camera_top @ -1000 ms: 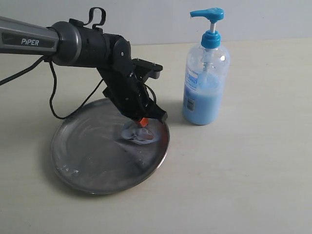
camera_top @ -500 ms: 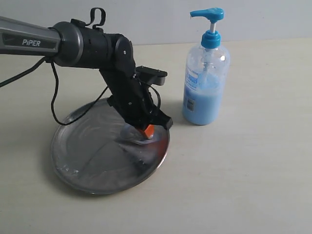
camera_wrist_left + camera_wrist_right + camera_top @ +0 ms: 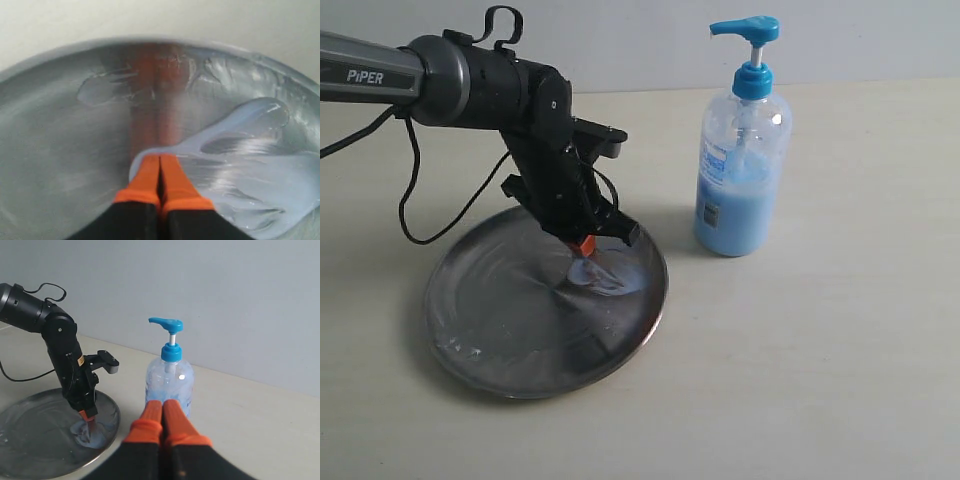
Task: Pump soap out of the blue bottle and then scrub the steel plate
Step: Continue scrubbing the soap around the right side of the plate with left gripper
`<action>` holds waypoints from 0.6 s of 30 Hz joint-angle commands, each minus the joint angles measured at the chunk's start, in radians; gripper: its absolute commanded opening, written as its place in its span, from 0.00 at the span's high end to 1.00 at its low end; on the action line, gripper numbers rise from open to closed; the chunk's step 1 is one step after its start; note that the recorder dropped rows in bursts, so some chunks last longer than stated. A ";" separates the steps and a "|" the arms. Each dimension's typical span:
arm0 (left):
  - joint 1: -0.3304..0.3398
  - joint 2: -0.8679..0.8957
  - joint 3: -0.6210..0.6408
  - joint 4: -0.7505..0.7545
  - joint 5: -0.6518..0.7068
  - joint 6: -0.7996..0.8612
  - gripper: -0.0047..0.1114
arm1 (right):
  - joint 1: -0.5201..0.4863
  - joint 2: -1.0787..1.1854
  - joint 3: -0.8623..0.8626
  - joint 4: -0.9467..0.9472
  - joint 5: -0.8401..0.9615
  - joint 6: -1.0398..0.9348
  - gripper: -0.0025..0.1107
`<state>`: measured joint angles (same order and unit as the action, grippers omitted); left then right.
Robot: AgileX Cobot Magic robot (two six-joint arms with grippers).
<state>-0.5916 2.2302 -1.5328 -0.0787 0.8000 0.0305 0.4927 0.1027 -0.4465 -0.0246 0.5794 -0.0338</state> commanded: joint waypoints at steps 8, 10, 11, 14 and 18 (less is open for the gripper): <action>-0.060 0.016 0.009 -0.024 0.082 0.044 0.96 | -0.003 -0.002 0.002 -0.005 -0.008 -0.001 0.98; -0.067 0.016 0.009 -0.045 0.084 0.056 0.96 | -0.003 -0.002 0.002 -0.005 -0.008 -0.001 0.98; -0.072 0.016 0.009 -0.057 0.084 0.070 0.96 | -0.003 -0.002 0.002 -0.005 -0.008 -0.001 0.98; -0.074 0.016 0.009 -0.087 0.084 0.091 0.96 | -0.003 -0.002 0.002 -0.005 -0.008 -0.001 0.98; -0.074 0.016 0.009 -0.083 0.084 0.097 0.96 | -0.003 -0.002 0.002 -0.008 -0.008 -0.001 0.98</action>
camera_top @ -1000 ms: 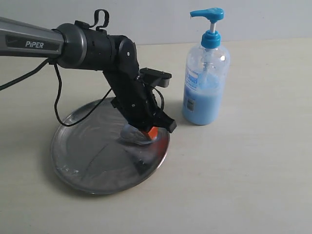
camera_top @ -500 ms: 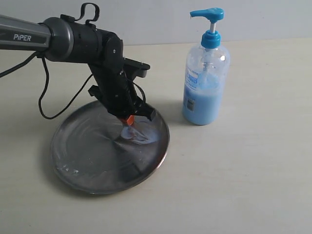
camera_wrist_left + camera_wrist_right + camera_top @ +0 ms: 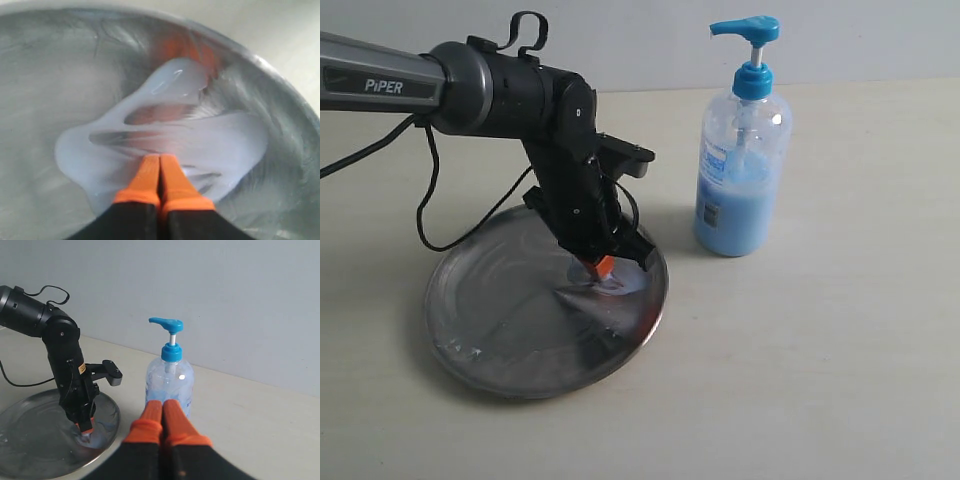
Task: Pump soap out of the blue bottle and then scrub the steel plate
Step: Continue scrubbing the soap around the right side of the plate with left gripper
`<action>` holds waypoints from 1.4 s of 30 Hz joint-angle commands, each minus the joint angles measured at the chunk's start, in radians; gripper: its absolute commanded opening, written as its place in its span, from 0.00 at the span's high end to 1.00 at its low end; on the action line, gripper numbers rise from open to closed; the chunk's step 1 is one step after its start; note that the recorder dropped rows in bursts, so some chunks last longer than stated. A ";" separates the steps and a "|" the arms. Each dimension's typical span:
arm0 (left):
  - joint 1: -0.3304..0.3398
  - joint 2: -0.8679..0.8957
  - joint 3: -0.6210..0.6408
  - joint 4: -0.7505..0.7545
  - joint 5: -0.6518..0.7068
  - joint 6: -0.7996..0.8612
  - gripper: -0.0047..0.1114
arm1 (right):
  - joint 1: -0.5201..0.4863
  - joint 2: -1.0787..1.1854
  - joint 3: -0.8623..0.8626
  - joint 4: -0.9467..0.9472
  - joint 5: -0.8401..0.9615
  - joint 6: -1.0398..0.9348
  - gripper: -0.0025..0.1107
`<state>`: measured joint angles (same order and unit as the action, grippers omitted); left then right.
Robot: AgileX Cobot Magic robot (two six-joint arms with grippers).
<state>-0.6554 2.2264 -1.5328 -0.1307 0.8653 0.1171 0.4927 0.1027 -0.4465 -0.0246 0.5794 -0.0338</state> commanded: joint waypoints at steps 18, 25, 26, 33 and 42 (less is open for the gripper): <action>0.028 0.019 0.009 0.108 0.018 -0.103 0.96 | -0.003 -0.002 0.002 -0.008 -0.008 -0.001 0.98; 0.026 0.019 0.009 -0.084 0.014 -0.035 0.96 | -0.003 -0.002 0.002 -0.008 -0.008 -0.001 0.98; 0.026 0.019 0.009 -0.118 0.014 -0.017 0.96 | -0.003 -0.002 0.002 -0.008 -0.008 -0.001 0.98; 0.026 0.019 0.009 -0.278 0.005 0.070 0.96 | -0.003 -0.002 0.002 -0.008 -0.008 -0.001 0.98; 0.026 0.019 0.009 -0.066 -0.027 -0.035 0.96 | -0.003 -0.002 0.002 -0.008 -0.006 -0.001 0.98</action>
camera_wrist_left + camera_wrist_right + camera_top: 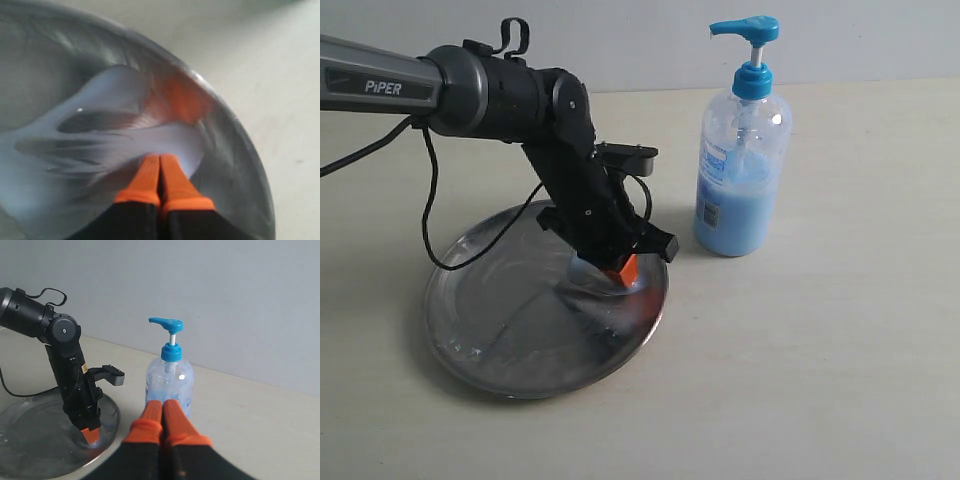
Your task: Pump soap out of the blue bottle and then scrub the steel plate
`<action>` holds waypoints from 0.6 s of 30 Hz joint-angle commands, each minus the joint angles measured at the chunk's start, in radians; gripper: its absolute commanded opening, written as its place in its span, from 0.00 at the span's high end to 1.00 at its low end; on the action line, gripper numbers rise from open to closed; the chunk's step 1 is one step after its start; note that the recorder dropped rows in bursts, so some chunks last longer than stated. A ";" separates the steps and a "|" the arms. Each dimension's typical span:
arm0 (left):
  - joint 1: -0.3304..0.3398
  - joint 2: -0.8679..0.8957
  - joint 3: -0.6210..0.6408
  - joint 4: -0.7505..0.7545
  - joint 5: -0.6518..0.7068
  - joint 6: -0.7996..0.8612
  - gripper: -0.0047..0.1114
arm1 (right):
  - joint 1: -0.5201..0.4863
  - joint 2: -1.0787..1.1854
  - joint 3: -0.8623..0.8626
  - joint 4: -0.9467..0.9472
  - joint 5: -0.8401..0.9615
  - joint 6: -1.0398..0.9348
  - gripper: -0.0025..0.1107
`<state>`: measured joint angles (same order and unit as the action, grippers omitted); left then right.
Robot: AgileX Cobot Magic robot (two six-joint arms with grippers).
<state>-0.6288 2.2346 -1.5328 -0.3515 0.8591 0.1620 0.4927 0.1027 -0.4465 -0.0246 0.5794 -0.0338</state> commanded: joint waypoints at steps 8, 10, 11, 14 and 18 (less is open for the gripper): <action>0.001 -0.048 0.009 0.245 -0.064 -0.168 0.96 | -0.003 -0.002 0.002 -0.008 -0.006 -0.001 0.98; 0.001 -0.079 0.009 0.245 -0.079 -0.169 0.96 | -0.003 -0.002 0.002 -0.010 -0.004 -0.001 0.98; 0.001 -0.091 0.009 0.245 -0.083 -0.169 0.96 | -0.003 -0.002 0.002 -0.010 -0.002 -0.001 0.98; 0.001 -0.131 0.009 0.245 -0.092 -0.169 0.96 | -0.003 -0.002 0.002 -0.012 -0.002 -0.001 0.98; 0.001 -0.175 0.009 0.245 -0.094 -0.169 0.96 | -0.003 -0.002 0.002 -0.012 -0.002 -0.001 0.98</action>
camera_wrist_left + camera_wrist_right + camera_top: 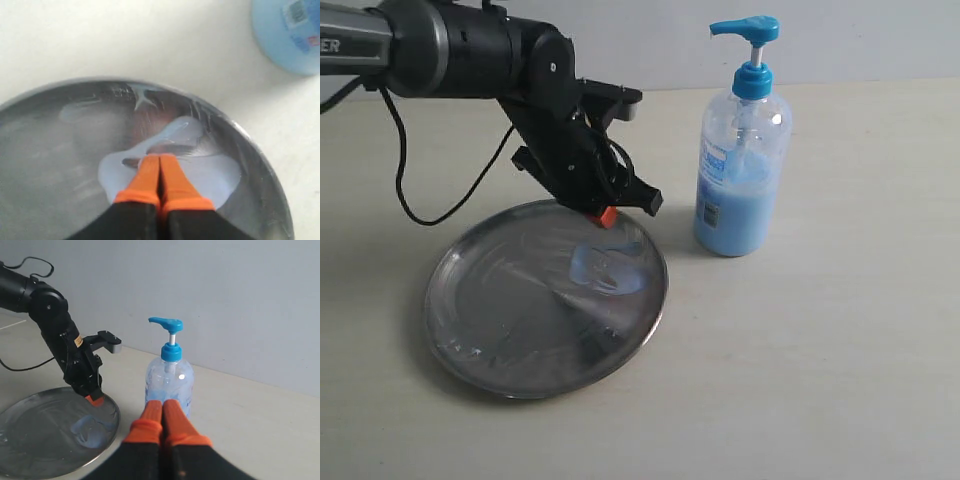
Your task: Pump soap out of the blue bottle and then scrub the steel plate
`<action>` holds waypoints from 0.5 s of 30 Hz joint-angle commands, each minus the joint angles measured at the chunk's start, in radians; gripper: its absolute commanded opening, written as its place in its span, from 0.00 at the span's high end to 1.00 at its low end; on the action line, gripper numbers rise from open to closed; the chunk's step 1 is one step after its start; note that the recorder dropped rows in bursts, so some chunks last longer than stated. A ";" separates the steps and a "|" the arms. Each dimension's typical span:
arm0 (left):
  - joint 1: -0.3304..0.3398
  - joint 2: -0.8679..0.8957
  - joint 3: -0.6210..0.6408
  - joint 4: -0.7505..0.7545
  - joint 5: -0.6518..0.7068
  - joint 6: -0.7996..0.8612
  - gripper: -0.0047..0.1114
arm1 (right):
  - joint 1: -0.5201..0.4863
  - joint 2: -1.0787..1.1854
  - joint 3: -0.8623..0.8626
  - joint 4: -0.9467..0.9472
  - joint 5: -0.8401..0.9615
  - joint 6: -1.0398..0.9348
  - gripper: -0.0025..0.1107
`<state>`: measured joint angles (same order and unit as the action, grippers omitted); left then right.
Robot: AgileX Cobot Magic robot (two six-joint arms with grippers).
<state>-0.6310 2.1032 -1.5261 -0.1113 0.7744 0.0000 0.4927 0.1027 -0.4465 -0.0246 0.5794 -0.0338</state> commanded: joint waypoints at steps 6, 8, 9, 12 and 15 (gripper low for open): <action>0.003 -0.105 0.002 0.004 -0.004 -0.008 0.96 | -0.003 -0.002 0.002 -0.012 0.000 -0.001 0.98; 0.003 -0.122 0.002 0.004 0.001 -0.008 0.96 | -0.003 -0.002 0.002 -0.012 0.000 -0.001 0.98; 0.003 -0.137 0.005 0.004 0.003 -0.008 0.96 | -0.003 -0.002 0.002 -0.012 0.000 -0.001 0.98; 0.003 -0.176 0.024 0.004 -0.006 -0.008 0.96 | -0.003 -0.002 0.018 -0.012 -0.014 -0.001 0.98; 0.003 -0.217 0.056 0.004 -0.019 -0.008 0.96 | -0.003 -0.002 0.036 -0.012 -0.042 -0.001 0.98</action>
<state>-0.6310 1.9283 -1.4968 -0.1094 0.7728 0.0000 0.4927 0.1027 -0.4264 -0.0287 0.5681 -0.0338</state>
